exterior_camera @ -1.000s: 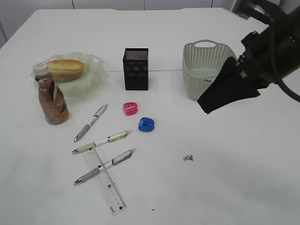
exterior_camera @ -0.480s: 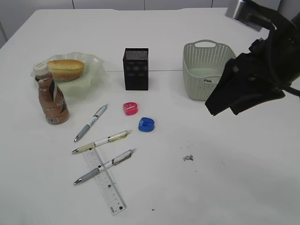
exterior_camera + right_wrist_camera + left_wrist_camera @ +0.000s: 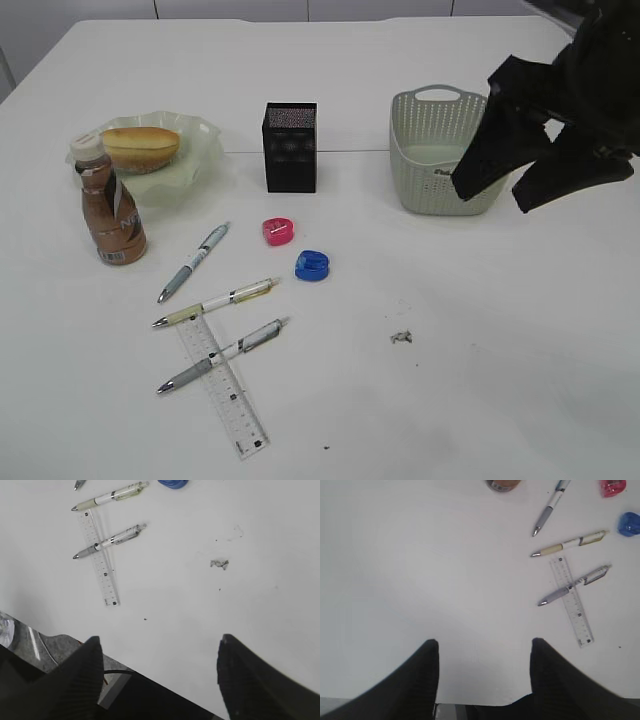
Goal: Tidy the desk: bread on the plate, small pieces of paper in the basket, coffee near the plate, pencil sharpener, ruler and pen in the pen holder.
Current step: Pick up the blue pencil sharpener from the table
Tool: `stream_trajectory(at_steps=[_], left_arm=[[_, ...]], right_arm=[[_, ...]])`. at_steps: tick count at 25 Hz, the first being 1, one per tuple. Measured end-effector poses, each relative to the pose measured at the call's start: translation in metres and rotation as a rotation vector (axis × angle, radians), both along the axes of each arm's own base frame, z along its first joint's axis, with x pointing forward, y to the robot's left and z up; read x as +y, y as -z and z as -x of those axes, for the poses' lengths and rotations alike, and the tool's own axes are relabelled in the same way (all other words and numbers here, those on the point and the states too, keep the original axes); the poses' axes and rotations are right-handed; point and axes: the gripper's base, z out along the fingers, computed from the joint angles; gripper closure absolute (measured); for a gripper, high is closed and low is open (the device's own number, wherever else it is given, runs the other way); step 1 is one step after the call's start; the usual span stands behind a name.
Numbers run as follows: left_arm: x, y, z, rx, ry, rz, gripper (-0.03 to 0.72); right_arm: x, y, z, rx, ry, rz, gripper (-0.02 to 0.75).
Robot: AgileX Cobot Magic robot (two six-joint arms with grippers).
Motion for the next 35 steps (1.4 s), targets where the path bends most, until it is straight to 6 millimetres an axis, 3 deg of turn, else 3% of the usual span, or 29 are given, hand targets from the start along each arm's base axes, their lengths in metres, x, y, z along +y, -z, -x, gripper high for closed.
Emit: stream_trajectory(at_steps=[8, 11, 17, 20, 25, 31, 35], left_arm=[[-0.005, 0.000, 0.000, 0.000, 0.028, 0.043, 0.265], [-0.005, 0.000, 0.000, -0.002, 0.044, 0.035, 0.266], [-0.005, -0.001, 0.000, -0.003, 0.053, 0.032, 0.270], [-0.005, -0.001, 0.000, -0.003, 0.053, 0.032, 0.271], [-0.004, -0.001, 0.000, -0.005, 0.064, 0.016, 0.271], [-0.001, 0.000, 0.000, -0.006, 0.068, -0.024, 0.272], [0.000, 0.000, 0.000, -0.006, 0.068, -0.036, 0.272]], right_arm=[[-0.001, 0.001, 0.000, -0.013, -0.011, 0.026, 0.219], [0.006, -0.003, -0.001, -0.037, 0.012, 0.115, 0.220], [0.054, -0.021, -0.020, -0.073, 0.070, 0.216, 0.221], [0.074, -0.012, -0.044, -0.034, 0.129, 0.205, 0.221], [0.095, 0.025, -0.079, 0.051, 0.215, 0.237, 0.221], [0.133, 0.039, -0.104, 0.016, 0.230, 0.245, 0.221], [0.148, 0.052, -0.118, 0.021, 0.260, 0.232, 0.221]])
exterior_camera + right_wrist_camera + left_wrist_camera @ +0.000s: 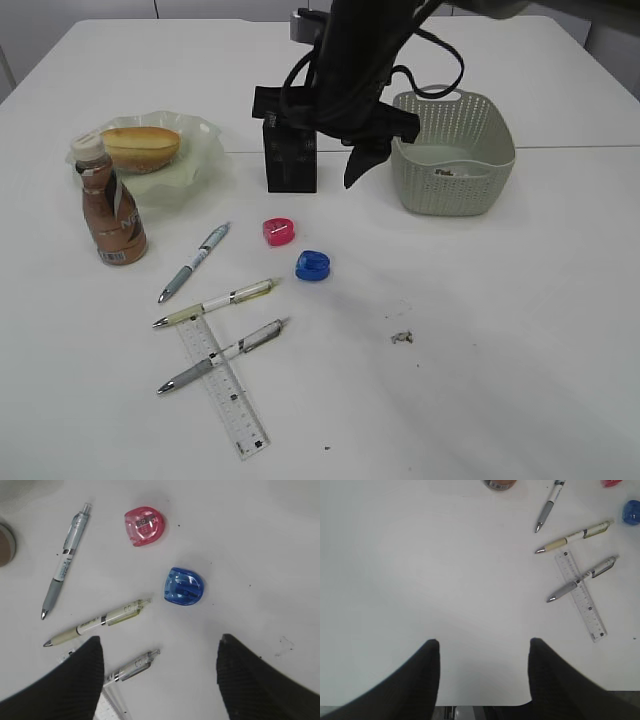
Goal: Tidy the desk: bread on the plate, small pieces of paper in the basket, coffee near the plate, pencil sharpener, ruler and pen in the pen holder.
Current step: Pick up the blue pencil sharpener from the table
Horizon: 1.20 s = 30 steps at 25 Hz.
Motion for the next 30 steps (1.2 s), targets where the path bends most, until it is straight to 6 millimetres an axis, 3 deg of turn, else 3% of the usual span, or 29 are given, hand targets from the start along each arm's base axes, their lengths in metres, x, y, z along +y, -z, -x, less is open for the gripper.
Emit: stream_trajectory(at_steps=[7, 21, 30], left_arm=[[0.005, 0.000, 0.000, -0.002, -0.006, -0.052, 0.272], [0.005, 0.000, 0.000, -0.002, -0.007, -0.059, 0.272], [0.005, 0.000, 0.000, -0.004, -0.007, -0.059, 0.272]], right_arm=[[0.007, 0.042, -0.013, 0.066, -0.017, 0.039, 0.222], [0.009, 0.050, -0.015, 0.084, 0.002, 0.042, 0.222], [0.013, 0.101, -0.021, 0.188, 0.082, 0.073, 0.222]])
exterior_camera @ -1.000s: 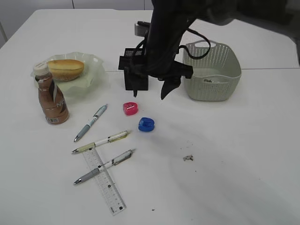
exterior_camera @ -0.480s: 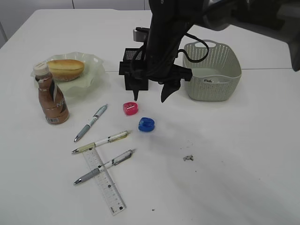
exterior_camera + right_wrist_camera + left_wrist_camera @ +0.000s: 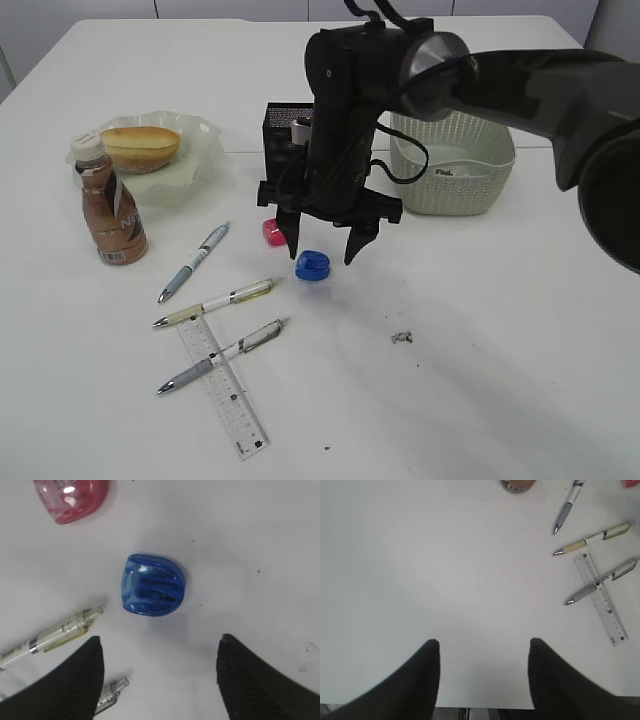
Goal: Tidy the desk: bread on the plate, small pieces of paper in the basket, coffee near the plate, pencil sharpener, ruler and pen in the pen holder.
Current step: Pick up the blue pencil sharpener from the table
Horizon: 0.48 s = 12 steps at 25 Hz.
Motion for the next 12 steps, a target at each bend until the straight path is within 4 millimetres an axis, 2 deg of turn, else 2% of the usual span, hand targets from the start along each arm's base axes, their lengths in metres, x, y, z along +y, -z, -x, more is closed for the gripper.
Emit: stream_trajectory(at_steps=[12], left_arm=[[0.0000, 0.0000, 0.0000, 0.000, 0.000, 0.000, 0.272]], right_arm=[[0.0042, 0.0058, -0.0087, -0.064, 0.058, -0.042, 0.222]])
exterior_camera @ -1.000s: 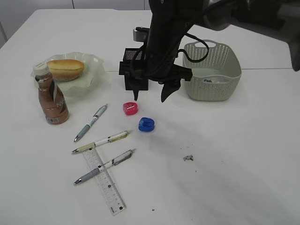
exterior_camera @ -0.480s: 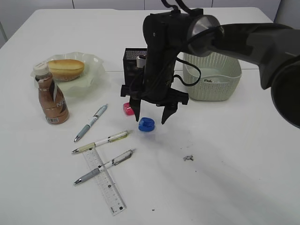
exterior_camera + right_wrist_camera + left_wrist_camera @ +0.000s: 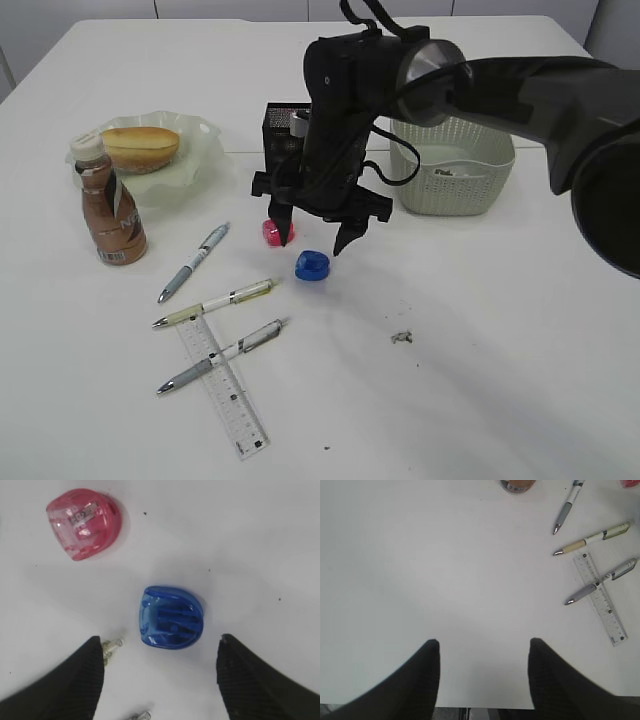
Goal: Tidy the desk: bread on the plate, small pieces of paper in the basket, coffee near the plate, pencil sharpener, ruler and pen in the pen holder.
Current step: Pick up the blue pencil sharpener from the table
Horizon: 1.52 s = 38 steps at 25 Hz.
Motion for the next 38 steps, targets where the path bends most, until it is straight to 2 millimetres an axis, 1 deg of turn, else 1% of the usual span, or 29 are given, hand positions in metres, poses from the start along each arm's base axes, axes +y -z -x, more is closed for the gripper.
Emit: stream_trajectory(at_steps=[6, 9, 18, 22, 38], left_arm=[[0.000, 0.000, 0.000, 0.000, 0.000, 0.000, 0.272], [0.000, 0.000, 0.000, 0.000, 0.000, 0.000, 0.272], [0.000, 0.000, 0.000, 0.000, 0.000, 0.000, 0.272], [0.000, 0.000, 0.000, 0.000, 0.000, 0.000, 0.272], [0.000, 0.000, 0.000, 0.000, 0.000, 0.000, 0.272]], right_arm=[[0.003, -0.001, -0.006, -0.062, 0.004, -0.029, 0.222], [0.001, 0.000, -0.007, -0.078, -0.001, -0.011, 0.222], [-0.001, 0.000, -0.008, -0.091, -0.005, 0.012, 0.224], [-0.001, 0.000, -0.008, -0.090, 0.001, 0.010, 0.241], [0.001, 0.026, -0.008, -0.025, 0.008, 0.019, 0.251]])
